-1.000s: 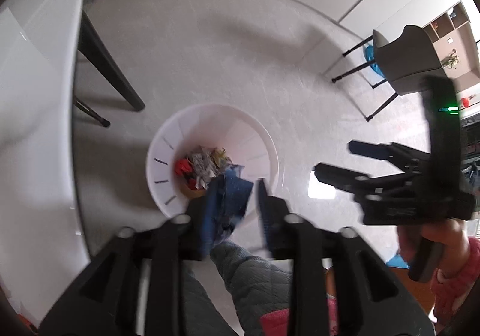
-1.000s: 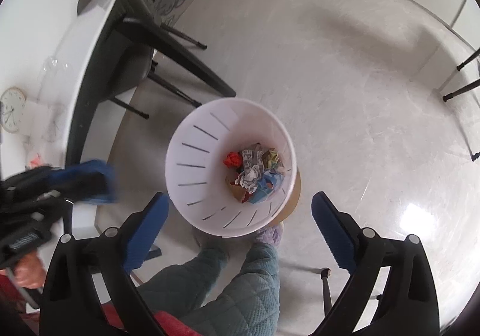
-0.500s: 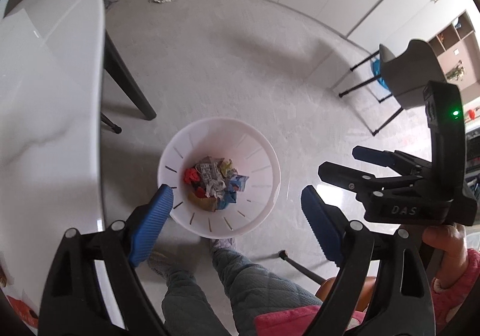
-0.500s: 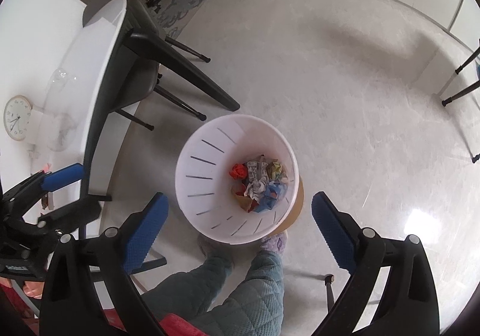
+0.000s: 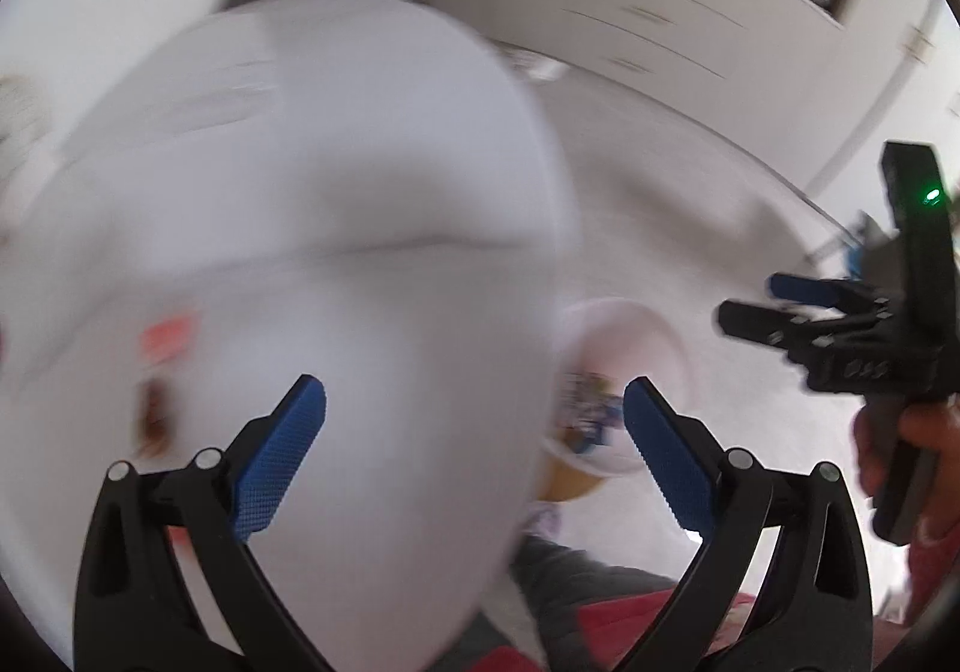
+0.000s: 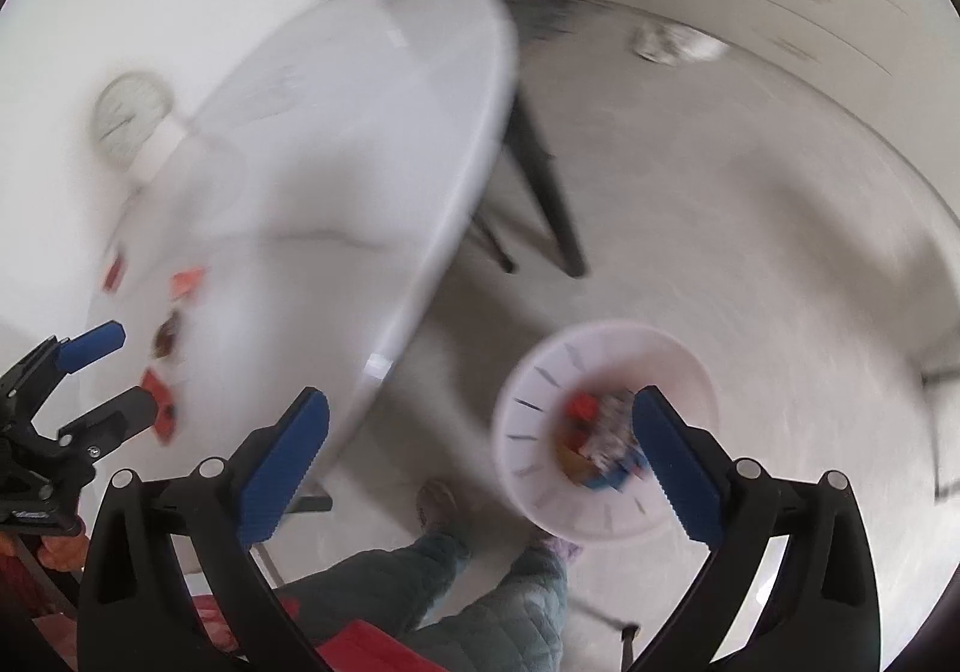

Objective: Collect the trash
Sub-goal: 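Return to the table and grasp the red candy wrapper with the left tool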

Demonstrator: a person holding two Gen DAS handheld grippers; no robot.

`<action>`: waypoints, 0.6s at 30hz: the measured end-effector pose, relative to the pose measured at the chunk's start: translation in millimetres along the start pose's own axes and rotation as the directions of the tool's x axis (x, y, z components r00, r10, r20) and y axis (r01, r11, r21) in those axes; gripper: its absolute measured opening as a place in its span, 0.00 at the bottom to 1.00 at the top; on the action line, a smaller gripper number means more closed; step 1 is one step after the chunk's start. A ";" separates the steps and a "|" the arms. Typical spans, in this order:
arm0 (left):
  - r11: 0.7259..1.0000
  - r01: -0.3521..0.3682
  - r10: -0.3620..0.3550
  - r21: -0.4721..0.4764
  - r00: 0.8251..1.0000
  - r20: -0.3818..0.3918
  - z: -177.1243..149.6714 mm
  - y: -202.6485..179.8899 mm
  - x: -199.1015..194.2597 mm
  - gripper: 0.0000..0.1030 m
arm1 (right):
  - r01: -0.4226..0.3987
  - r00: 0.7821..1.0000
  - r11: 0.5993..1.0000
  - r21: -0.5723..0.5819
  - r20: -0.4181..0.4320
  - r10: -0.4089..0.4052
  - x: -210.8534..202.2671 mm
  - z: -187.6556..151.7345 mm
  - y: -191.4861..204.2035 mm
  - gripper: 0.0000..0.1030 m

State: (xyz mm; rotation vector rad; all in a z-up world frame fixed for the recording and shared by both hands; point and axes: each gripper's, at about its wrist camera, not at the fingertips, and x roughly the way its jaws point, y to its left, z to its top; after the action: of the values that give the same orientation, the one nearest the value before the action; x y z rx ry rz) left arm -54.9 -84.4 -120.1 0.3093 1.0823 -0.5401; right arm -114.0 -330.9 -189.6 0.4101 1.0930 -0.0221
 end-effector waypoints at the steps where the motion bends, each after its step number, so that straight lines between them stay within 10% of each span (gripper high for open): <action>1: 0.999 -0.030 0.030 -0.026 1.000 0.003 -5.4 13.5 -4.7 0.92 | -0.018 1.000 0.999 -0.028 -0.005 0.018 4.7 5.7 15.9 0.97; 8: 0.943 -0.164 0.154 -0.290 0.986 -0.058 -48.2 108.4 -10.6 0.92 | -0.097 0.995 0.973 -0.208 -0.054 0.088 30.7 20.1 107.7 0.97; 18: 0.762 -0.204 0.104 -0.615 0.975 -0.195 -87.2 172.7 30.9 0.92 | -0.132 0.989 0.937 -0.322 -0.108 0.102 35.4 14.5 157.4 0.97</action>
State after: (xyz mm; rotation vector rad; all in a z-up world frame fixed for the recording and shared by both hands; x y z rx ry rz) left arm -12.8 93.7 -190.2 -0.1631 1.3081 0.0234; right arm -50.9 -183.7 -165.4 0.1755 1.1344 0.2843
